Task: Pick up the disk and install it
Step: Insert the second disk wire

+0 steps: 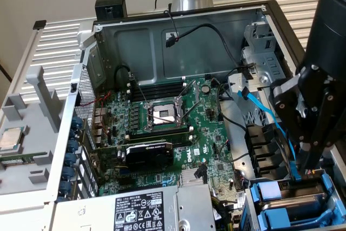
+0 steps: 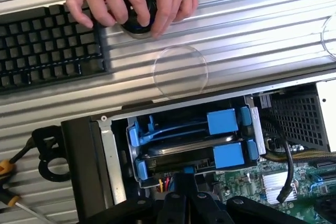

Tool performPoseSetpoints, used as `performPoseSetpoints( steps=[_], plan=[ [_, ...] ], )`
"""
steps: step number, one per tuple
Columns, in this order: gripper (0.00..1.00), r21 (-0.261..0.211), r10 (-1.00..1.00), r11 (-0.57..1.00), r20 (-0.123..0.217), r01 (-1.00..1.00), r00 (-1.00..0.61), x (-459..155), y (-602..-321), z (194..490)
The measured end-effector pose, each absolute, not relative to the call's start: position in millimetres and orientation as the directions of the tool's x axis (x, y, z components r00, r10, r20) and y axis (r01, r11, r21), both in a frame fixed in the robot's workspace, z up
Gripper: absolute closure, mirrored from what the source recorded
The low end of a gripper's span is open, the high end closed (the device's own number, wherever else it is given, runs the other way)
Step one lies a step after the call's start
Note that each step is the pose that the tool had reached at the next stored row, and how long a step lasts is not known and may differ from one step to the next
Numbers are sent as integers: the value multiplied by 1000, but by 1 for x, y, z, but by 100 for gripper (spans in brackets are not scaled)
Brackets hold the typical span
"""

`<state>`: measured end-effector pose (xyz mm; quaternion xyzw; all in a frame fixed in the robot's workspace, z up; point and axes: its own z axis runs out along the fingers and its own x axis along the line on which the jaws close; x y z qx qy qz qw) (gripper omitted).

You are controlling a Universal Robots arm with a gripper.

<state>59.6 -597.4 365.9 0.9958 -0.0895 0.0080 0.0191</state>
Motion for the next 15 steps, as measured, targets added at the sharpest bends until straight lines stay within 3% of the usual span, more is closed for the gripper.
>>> performPoseSetpoints(
  steps=[15],
  plan=[
    [89,37,6,-999,19,5,1000,60,-595,366]
  ],
)
